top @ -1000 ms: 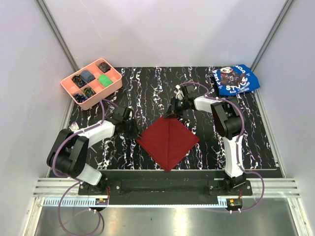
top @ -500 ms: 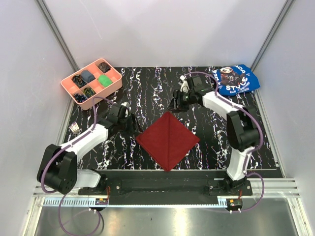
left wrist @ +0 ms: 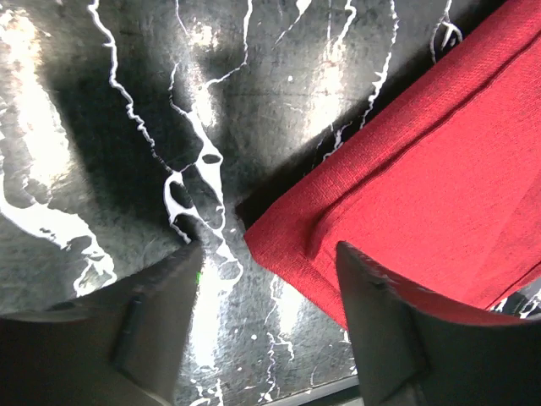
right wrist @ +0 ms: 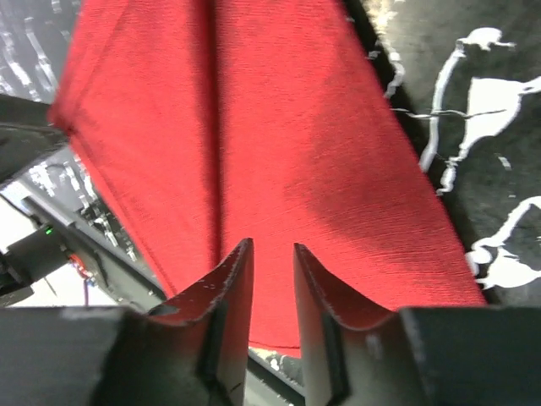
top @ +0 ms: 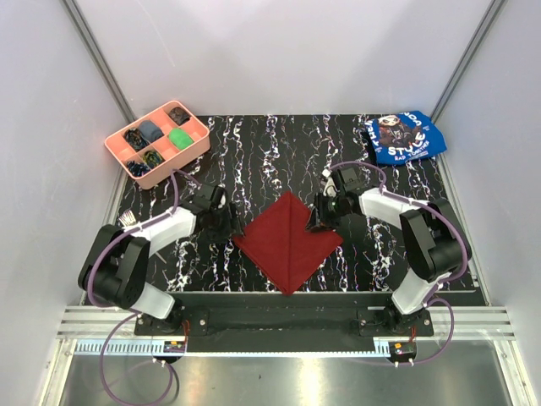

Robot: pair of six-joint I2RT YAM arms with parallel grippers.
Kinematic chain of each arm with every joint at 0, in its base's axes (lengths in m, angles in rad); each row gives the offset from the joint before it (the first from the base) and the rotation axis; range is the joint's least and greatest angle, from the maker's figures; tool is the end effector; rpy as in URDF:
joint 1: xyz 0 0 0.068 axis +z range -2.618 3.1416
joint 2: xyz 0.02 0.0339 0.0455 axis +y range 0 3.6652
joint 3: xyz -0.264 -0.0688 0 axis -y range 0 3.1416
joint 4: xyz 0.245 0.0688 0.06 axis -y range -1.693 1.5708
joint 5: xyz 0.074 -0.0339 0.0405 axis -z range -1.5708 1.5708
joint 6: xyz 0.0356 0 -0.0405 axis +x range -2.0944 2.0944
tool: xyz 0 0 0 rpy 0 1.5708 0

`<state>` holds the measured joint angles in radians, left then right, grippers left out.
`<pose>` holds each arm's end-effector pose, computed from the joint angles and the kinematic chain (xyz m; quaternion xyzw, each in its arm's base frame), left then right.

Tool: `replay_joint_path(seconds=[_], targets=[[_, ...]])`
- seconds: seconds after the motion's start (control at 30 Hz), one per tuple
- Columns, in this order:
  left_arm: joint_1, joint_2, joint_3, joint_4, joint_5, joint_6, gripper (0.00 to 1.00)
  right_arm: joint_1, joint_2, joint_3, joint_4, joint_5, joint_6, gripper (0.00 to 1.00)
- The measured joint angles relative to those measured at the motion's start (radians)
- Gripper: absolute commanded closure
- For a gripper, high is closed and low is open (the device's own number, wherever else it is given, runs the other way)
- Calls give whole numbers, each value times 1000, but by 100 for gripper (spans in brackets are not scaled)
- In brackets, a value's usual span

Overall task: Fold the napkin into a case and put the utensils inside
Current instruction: Pick up the upper triangle-folded napkin from the center of the board.

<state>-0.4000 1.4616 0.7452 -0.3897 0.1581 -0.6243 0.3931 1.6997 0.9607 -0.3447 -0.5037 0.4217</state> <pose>0.2413 -0.1081 0.1627 -0.0905 0.9660 -0.1795 0.1624 0.2933 0.1402 0.1617 -0.0466 0.9406 0.3146 0.1186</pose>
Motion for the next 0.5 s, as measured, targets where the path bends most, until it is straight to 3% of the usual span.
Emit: replay_joint_path(seconds=[0.2,0.5], targets=[[0,40,6,64,3,-22,51,1,48,0,71,27,0,79],[22,68,8,108,-10,-51,72,1,208,135,121,43,4,81]])
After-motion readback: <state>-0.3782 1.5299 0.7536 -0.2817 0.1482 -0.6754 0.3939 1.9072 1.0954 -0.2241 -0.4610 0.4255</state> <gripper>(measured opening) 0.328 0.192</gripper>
